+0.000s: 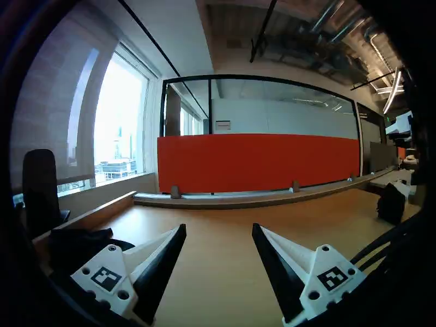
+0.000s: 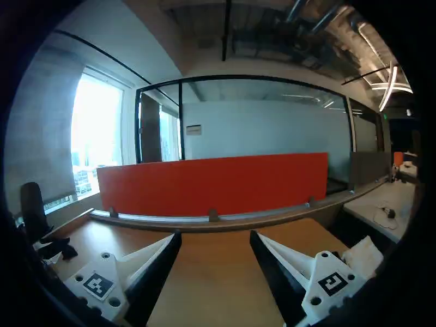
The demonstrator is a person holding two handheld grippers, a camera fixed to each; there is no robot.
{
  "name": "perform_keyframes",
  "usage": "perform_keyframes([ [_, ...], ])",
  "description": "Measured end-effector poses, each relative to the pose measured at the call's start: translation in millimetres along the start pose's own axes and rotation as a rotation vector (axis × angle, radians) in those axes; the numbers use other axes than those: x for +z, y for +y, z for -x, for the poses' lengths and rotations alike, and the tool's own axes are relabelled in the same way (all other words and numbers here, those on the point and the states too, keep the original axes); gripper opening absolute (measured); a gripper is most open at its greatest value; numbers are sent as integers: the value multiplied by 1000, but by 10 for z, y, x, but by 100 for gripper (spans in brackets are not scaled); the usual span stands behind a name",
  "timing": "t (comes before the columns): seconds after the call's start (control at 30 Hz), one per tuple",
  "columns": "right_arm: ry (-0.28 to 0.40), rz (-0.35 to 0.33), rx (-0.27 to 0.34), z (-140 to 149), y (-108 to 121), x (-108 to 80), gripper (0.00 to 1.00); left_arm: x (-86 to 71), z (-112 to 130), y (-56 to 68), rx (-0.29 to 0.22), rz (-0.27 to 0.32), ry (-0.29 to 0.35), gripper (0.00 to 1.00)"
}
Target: Fold towel
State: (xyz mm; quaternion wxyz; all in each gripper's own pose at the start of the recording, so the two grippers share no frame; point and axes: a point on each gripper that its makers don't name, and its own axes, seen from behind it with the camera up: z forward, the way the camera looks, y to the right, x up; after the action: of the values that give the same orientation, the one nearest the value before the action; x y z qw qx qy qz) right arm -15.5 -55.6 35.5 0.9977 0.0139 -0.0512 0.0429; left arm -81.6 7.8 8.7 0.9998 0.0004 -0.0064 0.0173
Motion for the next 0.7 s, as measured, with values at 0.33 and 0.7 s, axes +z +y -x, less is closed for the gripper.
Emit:
perform_keyframes([
  [0.33, 3, -6, -1, 164, 5, 66, 97, -14, 249, -41, -11, -21, 16, 89],
  [0.7, -1, -14, -23, 272, 5, 101, 97, -25, 402, -83, -9, -35, 24, 89],
])
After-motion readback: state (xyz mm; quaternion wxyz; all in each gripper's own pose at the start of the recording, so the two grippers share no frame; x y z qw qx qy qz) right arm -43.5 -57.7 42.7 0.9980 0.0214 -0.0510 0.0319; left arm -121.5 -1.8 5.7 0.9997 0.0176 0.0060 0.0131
